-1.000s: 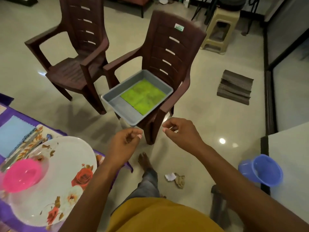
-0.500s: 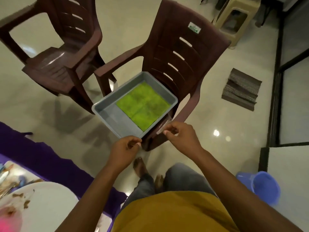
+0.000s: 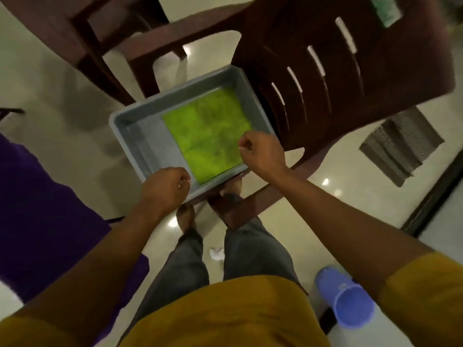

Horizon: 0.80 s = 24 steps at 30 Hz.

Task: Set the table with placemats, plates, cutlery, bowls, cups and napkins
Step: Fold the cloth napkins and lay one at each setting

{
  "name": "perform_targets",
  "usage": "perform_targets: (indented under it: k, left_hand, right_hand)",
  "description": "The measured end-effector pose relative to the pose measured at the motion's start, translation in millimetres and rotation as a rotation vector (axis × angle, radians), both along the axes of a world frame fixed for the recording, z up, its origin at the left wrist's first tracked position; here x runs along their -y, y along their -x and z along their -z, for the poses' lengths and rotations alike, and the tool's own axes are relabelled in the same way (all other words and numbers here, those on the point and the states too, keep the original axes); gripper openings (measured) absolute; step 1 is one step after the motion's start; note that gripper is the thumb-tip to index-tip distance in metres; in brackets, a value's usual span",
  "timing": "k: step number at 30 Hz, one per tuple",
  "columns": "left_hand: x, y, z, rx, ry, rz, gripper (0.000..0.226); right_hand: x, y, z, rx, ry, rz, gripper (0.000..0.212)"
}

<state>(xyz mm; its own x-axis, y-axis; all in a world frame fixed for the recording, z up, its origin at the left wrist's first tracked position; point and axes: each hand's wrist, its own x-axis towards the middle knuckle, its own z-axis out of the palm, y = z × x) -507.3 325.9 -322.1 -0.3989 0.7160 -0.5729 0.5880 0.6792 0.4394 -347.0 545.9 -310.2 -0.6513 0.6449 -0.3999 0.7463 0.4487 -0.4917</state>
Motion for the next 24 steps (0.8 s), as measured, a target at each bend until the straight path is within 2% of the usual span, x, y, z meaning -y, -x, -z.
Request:
perform_targets:
  k: [3, 8, 16, 24]
  left_hand:
    - [-23, 4, 37, -0.047, 0.064, -0.001, 0.022]
    - [-52, 10, 102, -0.081, 0.105, 0.003, 0.019]
    - [-78, 39, 169, -0.226, 0.168, -0.143, 0.032]
    - [-78, 49, 192, -0.276, 0.14, -0.162, 0.032]
  right_hand:
    - [-37, 12, 48, 0.126, 0.012, -0.222, 0.019]
    - [-81, 34, 116, 0.262, 0.012, -0.493, 0.03]
    - [-117, 74, 209, 0.255, -0.123, -0.591, 0.028]
    - [-126, 87, 248, 0.235, -0.139, -0.654, 0.027]
